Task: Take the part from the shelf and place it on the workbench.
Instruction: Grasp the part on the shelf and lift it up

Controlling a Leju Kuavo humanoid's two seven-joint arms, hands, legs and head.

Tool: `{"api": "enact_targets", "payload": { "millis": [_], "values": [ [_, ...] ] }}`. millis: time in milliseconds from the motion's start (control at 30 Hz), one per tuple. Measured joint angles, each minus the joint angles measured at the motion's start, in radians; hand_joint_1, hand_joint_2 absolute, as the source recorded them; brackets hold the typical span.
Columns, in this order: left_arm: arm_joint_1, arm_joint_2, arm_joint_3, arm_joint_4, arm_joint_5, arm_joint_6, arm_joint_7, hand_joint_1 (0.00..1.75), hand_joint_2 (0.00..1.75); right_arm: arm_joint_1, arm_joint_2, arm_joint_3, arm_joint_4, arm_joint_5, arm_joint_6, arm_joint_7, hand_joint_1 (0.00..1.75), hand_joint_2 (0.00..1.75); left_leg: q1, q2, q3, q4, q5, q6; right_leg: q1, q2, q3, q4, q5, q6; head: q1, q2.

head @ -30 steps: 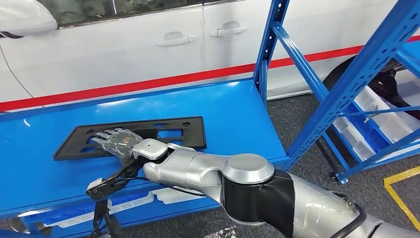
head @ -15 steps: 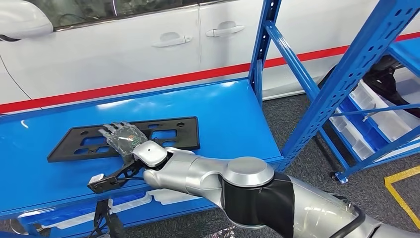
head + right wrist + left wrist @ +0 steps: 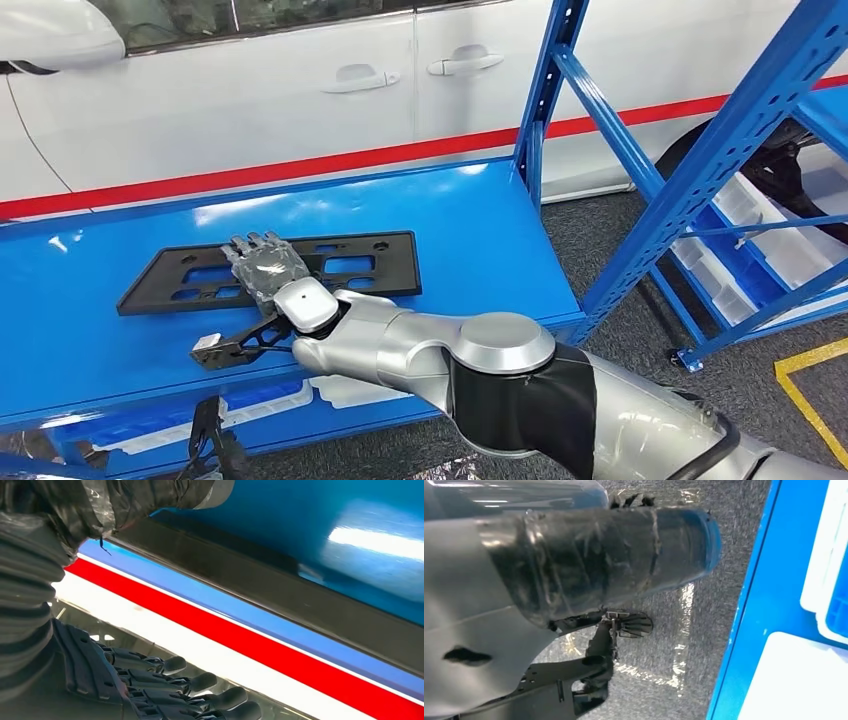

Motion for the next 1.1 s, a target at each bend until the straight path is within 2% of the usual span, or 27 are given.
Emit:
{"api": "enact_targets", "payload": {
  "millis": [100,167,200,267,300,333,367,400,467,500,533,600,633,700,800,833,867,900,933,967,1000,1033,1100],
  "values": [
    [-0.001,0.0,0.0,0.0,0.002,0.0,0.0,0.0,0.0,-0.001,0.001,0.0,0.003,0.004,0.011,0.005,0.0,1.75,-0.002,0.0,-0.009,0.007,-0.002,-0.01,0.002,0.003,0.007,-0.018,0.0,-0.012,0.0,0.0],
    [-0.001,0.0,0.0,0.0,0.006,0.0,0.0,0.0,0.0,-0.001,0.0,0.0,0.005,0.003,0.034,0.01,0.0,1.75,0.0,0.002,-0.019,0.031,-0.021,-0.02,-0.001,0.003,0.01,-0.023,0.004,-0.021,-0.001,0.0],
    [-0.001,0.0,0.0,0.0,0.007,0.0,-0.001,0.0,0.0,-0.001,0.0,0.0,0.006,0.002,0.05,0.013,0.0,1.75,0.002,0.002,-0.034,0.066,-0.042,-0.025,-0.004,0.002,0.012,-0.026,0.005,-0.025,-0.002,0.0],
    [-0.001,0.0,0.0,0.0,0.011,0.002,-0.001,0.0,0.0,0.001,0.0,0.0,0.009,0.001,0.08,0.021,0.0,1.75,0.007,0.003,-0.087,0.188,-0.1,-0.036,-0.004,0.001,0.013,-0.026,0.006,-0.029,-0.003,0.0],
    [0.001,0.0,0.0,0.0,0.013,0.003,-0.002,0.0,0.0,0.004,0.0,0.0,0.011,0.0,0.093,0.025,0.0,1.75,0.009,0.003,-0.115,0.247,-0.12,-0.039,-0.004,0.001,0.013,-0.026,0.005,-0.029,-0.003,0.0],
    [0.002,0.0,0.0,0.0,0.014,0.004,-0.003,0.0,0.0,0.008,0.0,0.0,0.014,-0.002,0.105,0.028,0.0,1.75,0.01,0.003,-0.133,0.282,-0.125,-0.041,-0.004,0.001,0.014,-0.026,0.005,-0.03,-0.003,0.0],
    [0.003,0.001,0.0,0.0,0.016,0.004,-0.005,0.0,0.0,0.012,0.0,0.0,0.017,-0.006,0.115,0.03,0.0,1.75,0.011,0.003,-0.132,0.274,-0.109,-0.041,-0.004,0.002,0.014,-0.026,0.005,-0.03,-0.003,0.0],
    [0.003,0.001,0.0,0.0,0.016,0.005,-0.006,0.0,0.0,0.015,0.0,0.0,0.02,-0.009,0.124,0.032,0.0,1.75,0.012,0.003,-0.112,0.229,-0.076,-0.04,-0.004,0.003,0.016,-0.026,0.004,-0.03,-0.003,0.0],
    [-0.001,0.001,0.0,0.0,0.016,0.005,-0.008,0.0,0.0,0.016,0.0,0.0,0.025,-0.012,0.134,0.038,0.0,1.75,0.01,0.002,-0.049,0.093,-0.011,-0.035,-0.003,0.004,0.017,-0.027,0.002,-0.027,-0.003,0.0],
    [-0.003,0.001,0.0,0.0,0.016,0.005,-0.009,0.0,0.0,0.015,0.0,0.0,0.029,-0.012,0.138,0.042,0.16,1.75,0.008,0.001,-0.023,0.041,0.004,-0.031,-0.002,0.005,0.017,-0.028,0.002,-0.025,-0.003,0.0],
    [-0.004,0.001,0.0,0.0,0.017,0.005,-0.009,0.0,0.0,0.014,0.0,0.0,0.032,-0.013,0.143,0.047,0.57,1.75,0.005,0.0,-0.009,0.012,0.006,-0.028,-0.001,0.006,0.015,-0.029,0.003,-0.021,-0.003,0.0],
    [-0.004,0.001,0.0,0.0,0.019,0.006,-0.009,0.0,0.0,0.013,0.0,0.0,0.039,-0.02,0.159,0.058,1.44,1.75,0.002,0.0,-0.002,-0.004,0.002,-0.02,0.0,0.006,0.015,-0.034,0.006,-0.012,-0.002,0.0],
    [-0.004,0.001,0.0,0.0,0.021,0.007,-0.009,0.0,0.0,0.012,0.0,0.0,0.042,-0.026,0.169,0.062,1.72,1.75,0.003,0.0,0.0,-0.009,0.005,-0.015,-0.002,0.005,0.015,-0.033,0.003,-0.006,-0.002,0.0],
    [-0.005,0.001,0.0,0.0,0.027,0.006,-0.012,0.0,0.0,0.013,0.0,-0.001,0.049,-0.04,0.182,0.064,1.75,1.75,0.006,0.001,0.009,-0.022,0.011,-0.002,-0.001,0.003,-0.001,0.007,-0.028,0.0,-0.001,0.0],
    [-0.004,0.002,0.0,0.0,0.031,0.005,-0.02,0.0,0.0,0.019,-0.002,-0.001,0.057,-0.06,0.183,0.055,1.75,1.75,0.004,0.002,0.01,-0.026,0.013,0.008,0.002,0.001,-0.083,0.186,-0.111,-0.002,0.0,0.0],
    [-0.003,0.002,0.0,0.0,0.031,0.006,-0.022,0.0,0.0,0.022,-0.003,-0.001,0.059,-0.066,0.178,0.05,1.75,1.75,0.003,0.002,0.009,-0.024,0.013,0.008,0.002,0.001,-0.103,0.227,-0.119,-0.002,0.0,0.0],
    [-0.002,0.003,0.0,0.0,0.031,0.007,-0.025,0.0,0.0,0.023,-0.004,-0.002,0.062,-0.07,0.172,0.044,1.75,1.75,0.002,0.001,0.008,-0.022,0.012,0.009,0.002,0.001,-0.106,0.231,-0.108,-0.002,0.0,0.0],
    [-0.001,0.003,0.0,0.0,0.031,0.009,-0.029,0.0,0.0,0.023,-0.005,-0.002,0.063,-0.072,0.163,0.038,1.75,1.75,0.002,0.001,0.008,-0.018,0.01,0.008,0.001,0.001,-0.089,0.195,-0.08,-0.003,0.0,0.0],
    [-0.002,0.004,0.0,0.0,0.03,0.011,-0.033,0.0,0.0,0.023,-0.006,-0.003,0.064,-0.074,0.154,0.031,1.75,1.75,0.002,0.0,0.008,-0.012,0.007,0.007,0.0,0.001,-0.058,0.132,-0.045,-0.004,0.0,0.0],
    [-0.002,0.004,0.0,0.0,0.029,0.013,-0.038,0.0,0.0,0.022,-0.006,-0.004,0.065,-0.076,0.144,0.026,1.75,1.75,0.001,0.0,0.006,-0.006,0.003,0.005,0.0,0.001,-0.027,0.071,-0.022,-0.005,0.0,0.0],
    [-0.004,0.005,0.0,0.0,0.029,0.016,-0.042,0.0,0.0,0.02,-0.006,-0.005,0.066,-0.078,0.134,0.02,1.75,1.75,0.0,0.0,0.001,0.003,-0.001,0.002,0.0,0.001,-0.003,0.021,-0.008,-0.007,0.0,0.0],
    [-0.005,0.006,0.0,0.0,0.027,0.019,-0.046,0.0,0.0,0.02,-0.005,-0.006,0.066,-0.079,0.124,0.015,1.75,1.75,-0.002,-0.001,-0.004,0.008,-0.002,-0.002,0.001,0.002,0.008,-0.005,-0.004,-0.008,-0.001,0.0],
    [-0.005,0.007,0.0,0.001,0.02,0.027,-0.052,0.0,0.0,0.019,-0.005,-0.007,0.068,-0.08,0.102,0.004,1.75,1.75,-0.004,-0.001,-0.011,0.013,0.0,-0.008,0.004,0.003,0.008,-0.013,-0.005,-0.013,-0.001,0.0]
  ]
}}
